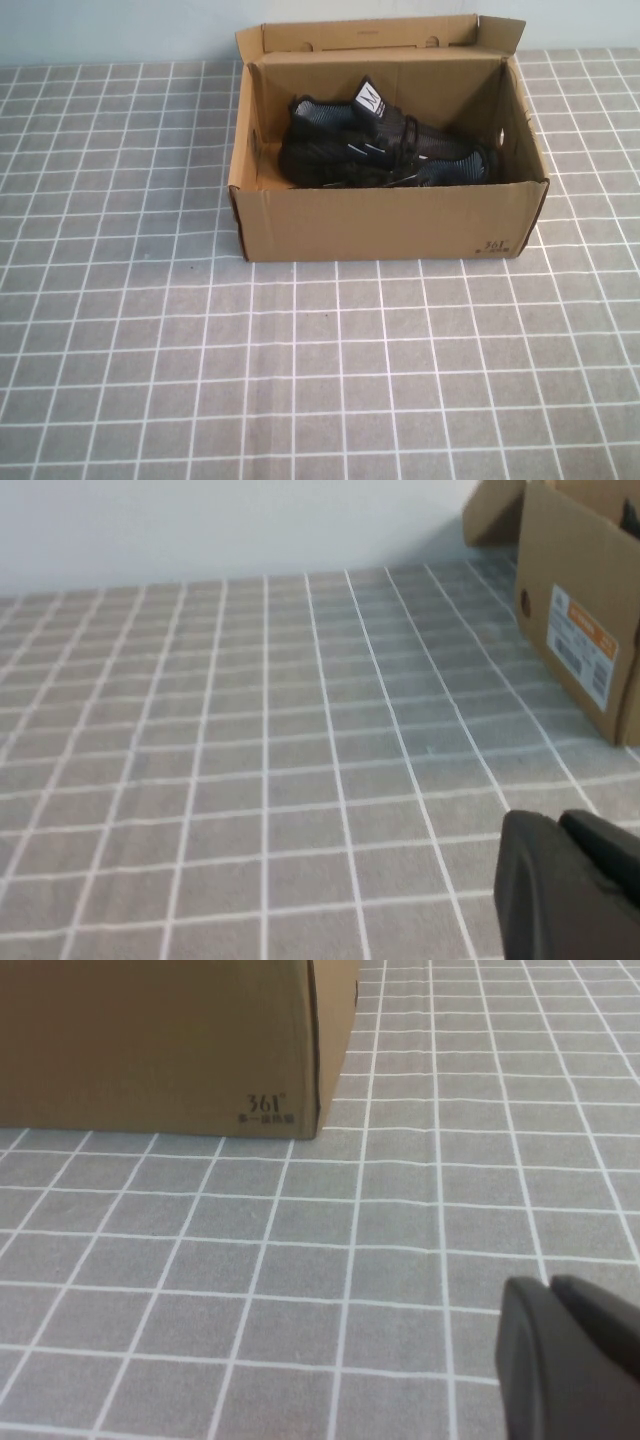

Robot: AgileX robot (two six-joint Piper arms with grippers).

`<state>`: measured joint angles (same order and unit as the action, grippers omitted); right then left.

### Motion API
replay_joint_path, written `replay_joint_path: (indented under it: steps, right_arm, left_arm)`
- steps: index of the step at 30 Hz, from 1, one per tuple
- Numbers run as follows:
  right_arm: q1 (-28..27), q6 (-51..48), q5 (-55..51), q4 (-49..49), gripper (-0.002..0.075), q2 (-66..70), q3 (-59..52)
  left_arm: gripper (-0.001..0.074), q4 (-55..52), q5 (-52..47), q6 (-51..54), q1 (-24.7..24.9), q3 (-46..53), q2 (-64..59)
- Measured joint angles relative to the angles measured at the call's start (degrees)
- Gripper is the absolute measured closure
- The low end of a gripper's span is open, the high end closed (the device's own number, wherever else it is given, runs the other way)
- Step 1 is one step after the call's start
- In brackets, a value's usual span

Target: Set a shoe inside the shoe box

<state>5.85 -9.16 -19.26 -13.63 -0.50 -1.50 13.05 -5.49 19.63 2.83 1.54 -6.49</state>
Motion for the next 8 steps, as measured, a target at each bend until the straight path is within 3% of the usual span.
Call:
replay_joint_path:
  steps: [3,8]
  right_arm:
    - [0.00,0.00,0.00,0.00,0.0742,0.00,0.00]
    - [0.00,0.00,-0.13,-0.09,0.0742,0.00,0.00]
  left_arm:
    - [0.0736,-9.92,-1.23,-9.73,0.00,0.00,4.56]
    - [0.0736,-13.41,-4.75,-14.62,0.00,0.00,6.97]
